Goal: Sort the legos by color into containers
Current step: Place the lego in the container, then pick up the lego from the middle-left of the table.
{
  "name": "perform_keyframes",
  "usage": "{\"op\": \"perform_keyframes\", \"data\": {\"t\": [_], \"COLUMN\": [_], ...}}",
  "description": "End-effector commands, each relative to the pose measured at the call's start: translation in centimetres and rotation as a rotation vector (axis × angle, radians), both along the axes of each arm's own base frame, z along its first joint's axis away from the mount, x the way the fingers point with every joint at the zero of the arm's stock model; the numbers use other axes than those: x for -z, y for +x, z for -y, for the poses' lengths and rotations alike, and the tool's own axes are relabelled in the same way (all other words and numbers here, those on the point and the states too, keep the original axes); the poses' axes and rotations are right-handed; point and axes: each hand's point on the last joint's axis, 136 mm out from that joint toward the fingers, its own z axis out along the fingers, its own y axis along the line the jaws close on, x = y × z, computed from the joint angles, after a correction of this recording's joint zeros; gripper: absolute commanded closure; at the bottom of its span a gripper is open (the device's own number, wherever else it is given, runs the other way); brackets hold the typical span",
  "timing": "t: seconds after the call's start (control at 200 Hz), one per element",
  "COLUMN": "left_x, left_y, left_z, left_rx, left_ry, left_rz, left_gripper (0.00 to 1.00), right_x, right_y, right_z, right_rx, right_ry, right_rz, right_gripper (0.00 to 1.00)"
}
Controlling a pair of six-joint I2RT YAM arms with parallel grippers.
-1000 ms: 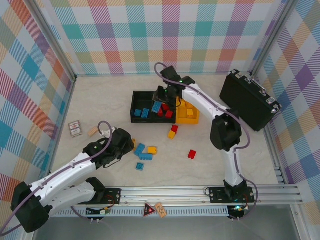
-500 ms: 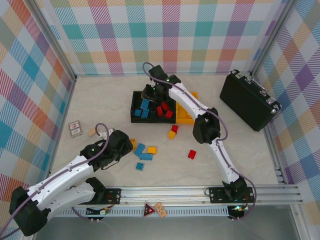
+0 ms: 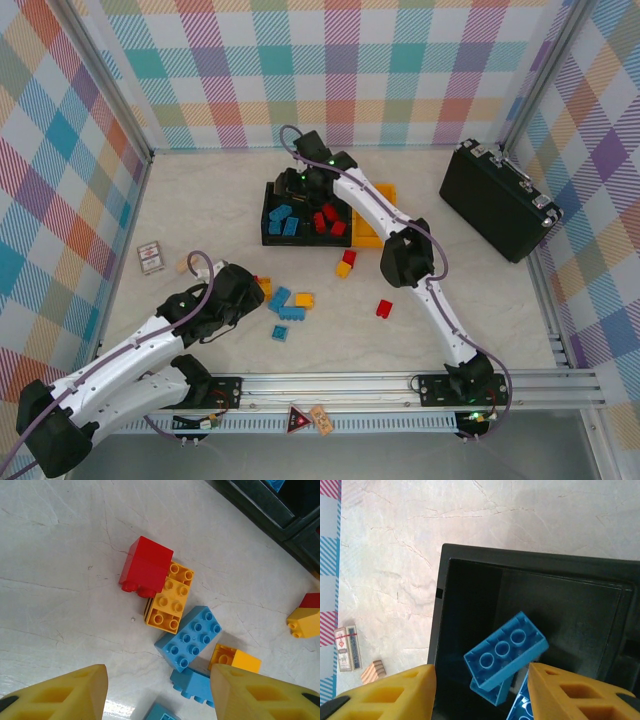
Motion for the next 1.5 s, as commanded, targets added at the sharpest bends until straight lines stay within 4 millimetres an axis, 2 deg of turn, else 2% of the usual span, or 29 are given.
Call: {"op": "perform_keyframes", "data": {"t": [0.0,0.125,0.235,0.275,0.29,0.45,0.735,0.87,1.055,1.255,1.495], "left_x": [0.2,0.0,0.1,0.2,0.2,-0.1,0.0,0.4,1.3,3.1,5.0], "left_y": [-0.2,0.0,0.2,0.3,0.4,1.1,2.9,4.0,5.8,7.6,8.8], "left_z": [-0.5,0.0,0.3,0.3,0.3,0.6,0.9,0.7,0.7,0.7,-0.7], "left_rx": [-0.017,0.003,0.017,0.018,0.019,0.041,0.073,0.076,0.086,0.09,0.048], "left_ry": [0.008,0.008,0.019,0.027,0.03,0.068,0.121,0.132,0.147,0.179,0.199], "left_rz": [-0.017,-0.019,-0.027,-0.03,-0.031,-0.032,-0.063,-0.077,-0.112,-0.163,-0.201], "left_gripper": [0.44,0.44,0.44,0.44,0.44,0.43,0.39,0.39,0.39,0.38,0.39], "right_x": [-3.0,-5.8,-8.2,-8.3,-9.1,-10.4,-8.6,-6.2,-3.9,-2.4,-1.5], "right_y": [-0.1,-1.1,-2.8,-3.4,-3.8,-7.3,-15.1,-18.8,-23.3,-25.6,-26.1], "right_z": [-0.3,0.0,0.6,0.8,1.0,2.7,7.7,10.5,12.8,14.3,14.1], "right_rx": [-0.025,-0.06,-0.098,-0.11,-0.116,-0.157,-0.214,-0.226,-0.252,-0.246,-0.248], "right_ry": [0.013,0.007,-0.009,-0.017,-0.014,-0.013,-0.006,-0.027,0.002,0.011,0.029], "right_rz": [0.072,0.12,0.161,0.162,0.175,0.192,0.143,0.083,0.012,-0.029,-0.067], "right_gripper": [0.49,0.5,0.5,0.5,0.5,0.5,0.47,0.47,0.47,0.46,0.46]}}
